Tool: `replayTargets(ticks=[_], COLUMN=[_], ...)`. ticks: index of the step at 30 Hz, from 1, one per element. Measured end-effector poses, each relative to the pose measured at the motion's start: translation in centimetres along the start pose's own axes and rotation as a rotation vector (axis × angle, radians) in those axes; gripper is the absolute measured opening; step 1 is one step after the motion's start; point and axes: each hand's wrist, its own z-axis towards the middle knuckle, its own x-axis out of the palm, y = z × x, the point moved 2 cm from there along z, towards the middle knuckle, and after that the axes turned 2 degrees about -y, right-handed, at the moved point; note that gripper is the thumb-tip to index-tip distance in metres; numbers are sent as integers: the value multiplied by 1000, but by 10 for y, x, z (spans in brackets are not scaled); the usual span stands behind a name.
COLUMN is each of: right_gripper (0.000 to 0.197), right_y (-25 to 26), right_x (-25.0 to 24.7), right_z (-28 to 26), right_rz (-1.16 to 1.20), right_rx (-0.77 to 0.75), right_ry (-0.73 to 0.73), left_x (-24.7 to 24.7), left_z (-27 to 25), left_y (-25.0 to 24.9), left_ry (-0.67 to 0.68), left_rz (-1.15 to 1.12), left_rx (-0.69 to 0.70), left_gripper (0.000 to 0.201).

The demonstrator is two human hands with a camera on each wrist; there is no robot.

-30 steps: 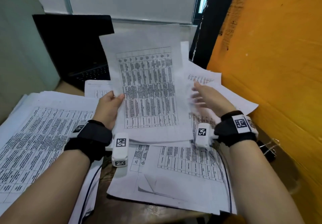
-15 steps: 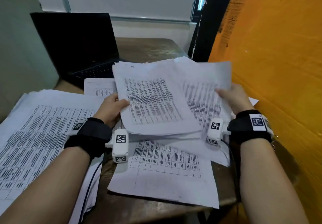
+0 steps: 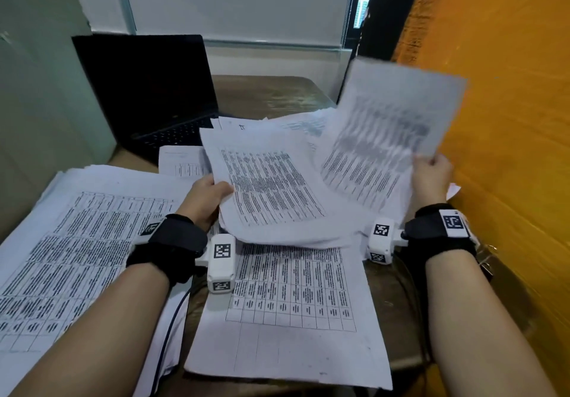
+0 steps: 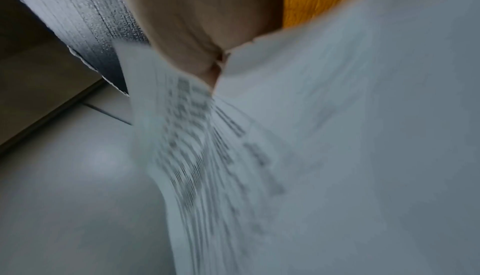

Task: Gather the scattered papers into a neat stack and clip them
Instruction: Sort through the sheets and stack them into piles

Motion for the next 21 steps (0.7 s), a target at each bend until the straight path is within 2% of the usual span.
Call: replayTargets(ticks=[2,3,6,8,13,15,17,18,20,21], right_gripper=[8,5,6,5,4,10,35,40,36,32], right_y=[4,2,6,13,24,20,12,10,9,10], right_x=[-7,-8,-4,0,24,36,48,50,51,50], right_z=[3,4,-3,-9,-38,-48,-52,-55,-62,-65], right_rz=[201,295,400,373,84,4,-67,-145,-323,-392], right_rx=[63,110,210,183,37,52,144,192,244,221], right_ry=[-220,-263,-239,-184,237,371,535,664,925,999], left_x=[2,2,1,0,-2,-2,1,2,4,4], left_z=[-1,0,2,4,5,6,3,3,3,3], left_y=[0,0,5,7,4,7,7,7,6,3], left_ry=[6,8,44,44,61,65,88,103,63,20], left_rz=[37,47,47,109,175,134,119,143,208,233], left_rx=[-12,-12,7,17,12,-5,3,27,106,153], left_gripper=[22,23,21,19,38,43,33,23,12,10])
